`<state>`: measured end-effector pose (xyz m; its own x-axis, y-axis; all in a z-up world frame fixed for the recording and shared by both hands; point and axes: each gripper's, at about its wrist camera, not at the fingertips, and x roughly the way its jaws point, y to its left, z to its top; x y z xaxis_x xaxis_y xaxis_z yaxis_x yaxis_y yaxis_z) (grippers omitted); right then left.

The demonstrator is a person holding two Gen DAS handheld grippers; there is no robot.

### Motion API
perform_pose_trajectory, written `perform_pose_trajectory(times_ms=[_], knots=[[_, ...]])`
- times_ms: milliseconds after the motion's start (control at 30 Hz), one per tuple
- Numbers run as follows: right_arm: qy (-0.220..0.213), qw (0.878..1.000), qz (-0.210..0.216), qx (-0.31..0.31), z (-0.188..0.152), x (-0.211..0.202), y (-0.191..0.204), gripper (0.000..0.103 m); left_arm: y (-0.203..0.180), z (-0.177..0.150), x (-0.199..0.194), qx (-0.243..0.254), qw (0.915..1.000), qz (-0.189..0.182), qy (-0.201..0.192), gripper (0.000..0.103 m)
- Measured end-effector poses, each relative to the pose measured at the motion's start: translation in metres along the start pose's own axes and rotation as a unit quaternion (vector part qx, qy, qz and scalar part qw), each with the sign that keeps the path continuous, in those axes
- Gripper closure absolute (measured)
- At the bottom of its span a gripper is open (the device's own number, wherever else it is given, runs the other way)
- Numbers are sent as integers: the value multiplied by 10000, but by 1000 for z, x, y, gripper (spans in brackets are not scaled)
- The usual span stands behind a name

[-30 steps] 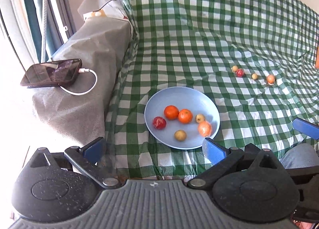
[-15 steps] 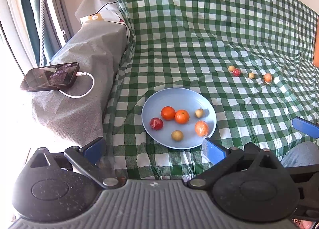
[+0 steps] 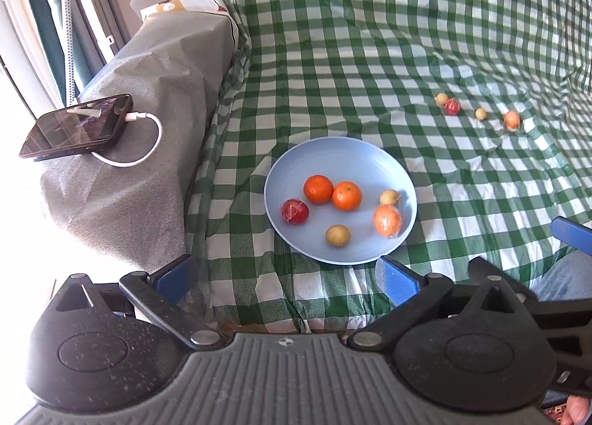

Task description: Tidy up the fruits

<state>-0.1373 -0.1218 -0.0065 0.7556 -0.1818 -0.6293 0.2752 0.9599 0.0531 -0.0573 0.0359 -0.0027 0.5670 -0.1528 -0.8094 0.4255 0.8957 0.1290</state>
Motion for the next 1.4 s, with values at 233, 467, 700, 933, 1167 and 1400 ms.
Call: perform_pose_trajectory(times_ms=[233,467,700,933,1167,1400], knots=[[100,9962,-510,692,3,25,-47,1,-27,37,29,64,9997,-126,190,0],[147,9824,-1389,1243,9,66,-125,1,-99,108,77,295,9986,-429,73,0],[-29,9611,-2174,1706,29,135,-211,1,-185,181,158,512,9964,-681,-41,0],[14,9463,-2647,1855,55,241,-287,1,-242,226,264,104,9946,-878,540,0],[130,9444,-2605,2003,60,313,-326,1,-268,239,320,-188,9920,-982,771,0],[-20,9490,-2650,1710,56,319,-325,1,-288,238,325,37,9935,-891,708,0]])
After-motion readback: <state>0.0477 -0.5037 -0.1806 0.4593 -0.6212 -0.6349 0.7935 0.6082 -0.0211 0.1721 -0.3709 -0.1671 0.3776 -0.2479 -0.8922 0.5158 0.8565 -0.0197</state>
